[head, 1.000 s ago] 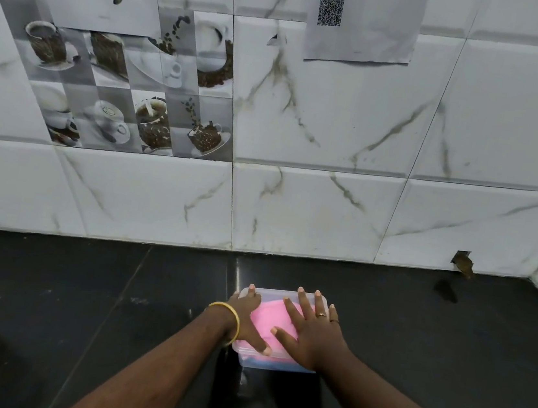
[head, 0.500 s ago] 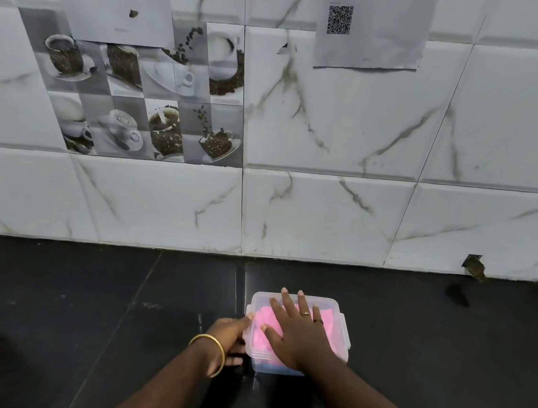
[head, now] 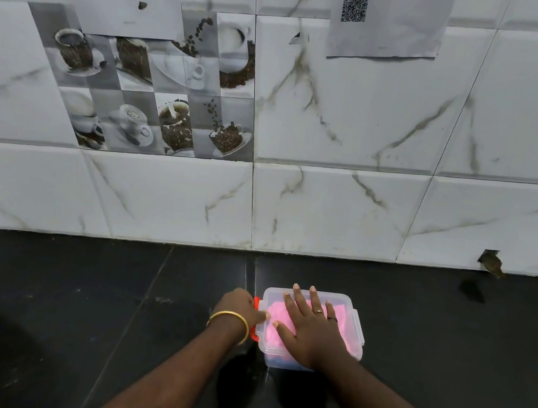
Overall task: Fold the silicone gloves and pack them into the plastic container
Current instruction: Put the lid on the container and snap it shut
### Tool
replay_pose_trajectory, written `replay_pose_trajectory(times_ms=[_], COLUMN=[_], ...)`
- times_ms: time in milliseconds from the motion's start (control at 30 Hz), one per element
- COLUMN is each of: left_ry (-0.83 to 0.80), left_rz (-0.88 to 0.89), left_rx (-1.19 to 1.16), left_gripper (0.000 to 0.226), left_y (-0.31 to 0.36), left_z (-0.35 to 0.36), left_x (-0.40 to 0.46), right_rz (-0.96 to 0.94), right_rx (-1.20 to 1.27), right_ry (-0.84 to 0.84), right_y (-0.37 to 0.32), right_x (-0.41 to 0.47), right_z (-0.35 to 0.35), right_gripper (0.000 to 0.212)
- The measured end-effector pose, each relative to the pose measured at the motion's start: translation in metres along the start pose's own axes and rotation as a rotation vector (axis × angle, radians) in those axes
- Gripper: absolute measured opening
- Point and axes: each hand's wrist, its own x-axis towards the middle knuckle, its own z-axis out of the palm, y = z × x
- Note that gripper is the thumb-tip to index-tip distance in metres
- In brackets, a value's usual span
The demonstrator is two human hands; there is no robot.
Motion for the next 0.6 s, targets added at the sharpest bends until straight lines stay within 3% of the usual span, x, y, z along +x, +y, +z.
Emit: replay_pose_trajectory(times_ms=[100,200,600], left_ry=[-0.018,-0.028,-0.151], left_rz=[-0.027,-0.058,-0.167], left_rx=[0.23,0.343,0.367], left_gripper=[0.046,0.05,0.052], left_y=[0.016,0.027,0.04], left_z=[-0.006,-0.008,-0.02], left_x=[0.0,0.002,0.011], right_rz=[0.003,0.004,0.006], right_rx=[-0.013,-0.018,-0.014], right_ry=[-0.008,-0.012,-0.019], right_y=[0.0,0.0,0.003], right_x=[0.0,0.001,0.004], right_z=[0.0,0.001,0.007], right_gripper=[0.075,0.075,0.078])
